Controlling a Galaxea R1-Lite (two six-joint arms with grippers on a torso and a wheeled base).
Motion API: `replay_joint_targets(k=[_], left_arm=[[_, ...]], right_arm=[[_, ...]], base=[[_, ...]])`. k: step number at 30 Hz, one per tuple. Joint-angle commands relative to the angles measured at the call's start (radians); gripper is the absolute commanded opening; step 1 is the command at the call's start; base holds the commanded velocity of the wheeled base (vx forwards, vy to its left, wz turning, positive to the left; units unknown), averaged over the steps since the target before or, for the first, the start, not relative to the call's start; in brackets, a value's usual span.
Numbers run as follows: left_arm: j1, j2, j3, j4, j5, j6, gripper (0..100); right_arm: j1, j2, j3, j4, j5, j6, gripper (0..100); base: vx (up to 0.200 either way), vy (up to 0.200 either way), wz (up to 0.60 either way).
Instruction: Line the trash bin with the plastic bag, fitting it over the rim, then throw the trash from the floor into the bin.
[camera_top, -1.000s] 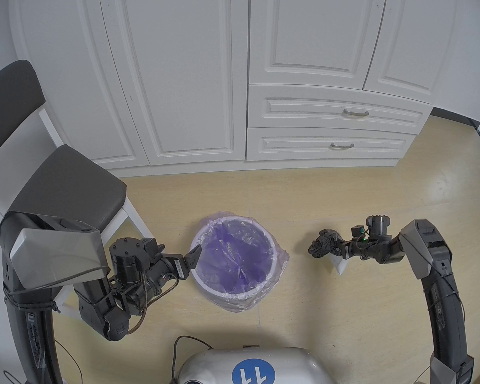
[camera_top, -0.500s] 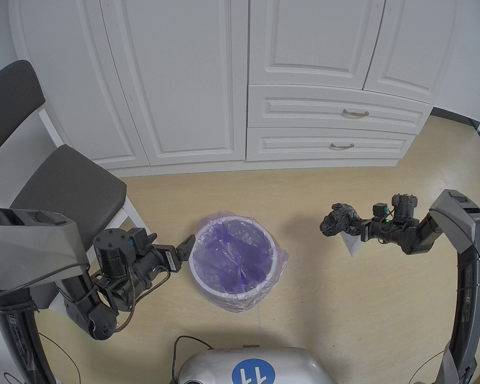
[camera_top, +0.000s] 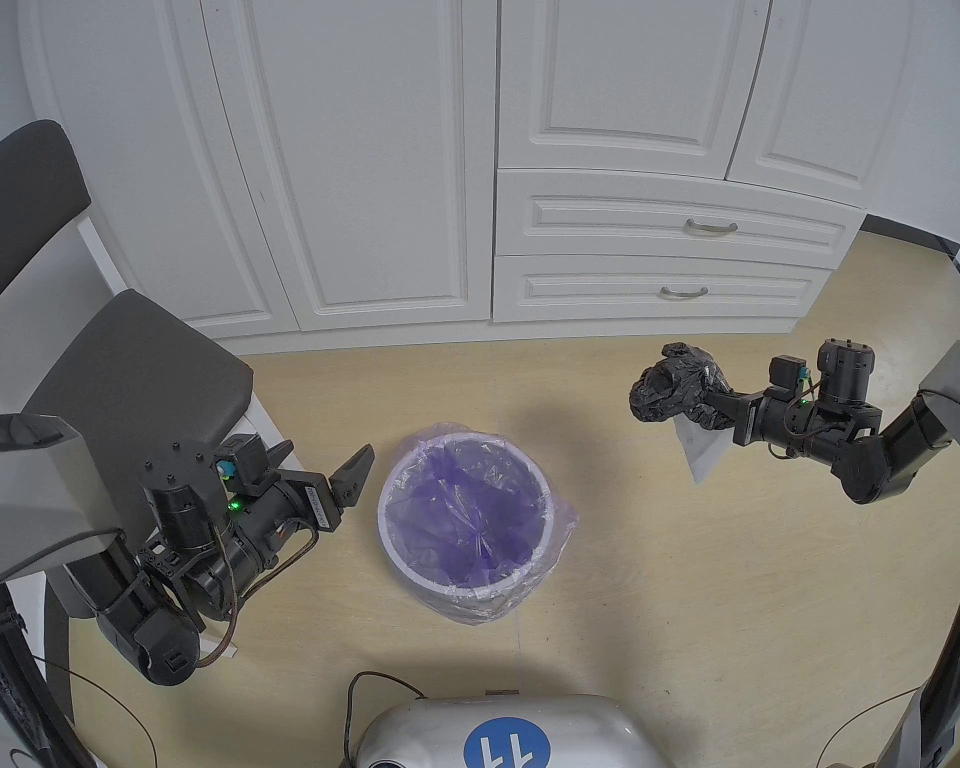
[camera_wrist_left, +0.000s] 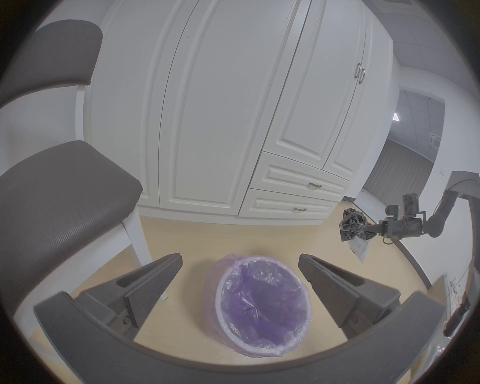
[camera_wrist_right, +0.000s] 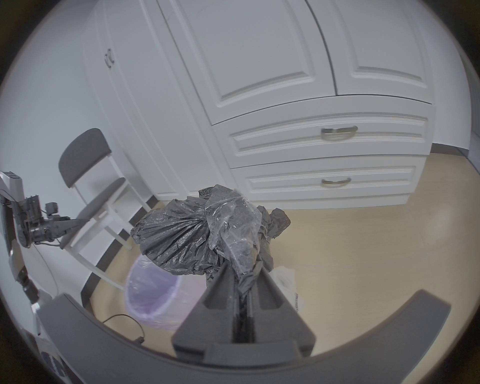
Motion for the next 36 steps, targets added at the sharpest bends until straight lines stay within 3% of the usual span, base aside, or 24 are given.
replay_joint_targets(k=[1, 2, 12, 24, 36], left_arm=[[0.0, -0.034, 0.006, -0.002, 0.001, 0.002, 100], [0.0, -0.042, 0.008, -0.002, 0.001, 0.002, 100], [-0.005, -0.12, 0.026, -0.002, 0.001, 0.003, 100], [-0.017, -0.194, 0.037, -0.001, 0.001, 0.048, 100], [-0.013, -0.226, 0.034, 0.019, 0.001, 0.051, 100]], right_arm=[[0.048, -0.128, 0.081, -0.005, -0.014, 0.013, 0], [0.078, -0.177, 0.125, -0.005, -0.054, 0.025, 0], [0.163, -0.211, 0.132, -0.009, -0.175, 0.041, 0], [0.236, -0.22, 0.141, -0.11, -0.259, 0.065, 0], [0.262, -0.186, 0.113, -0.111, -0.273, 0.07, 0]], base=[[0.0, 0.0, 0.0], [0.0, 0.0, 0.0], [0.0, 0.0, 0.0], [0.0, 0.0, 0.0], [0.0, 0.0, 0.0]])
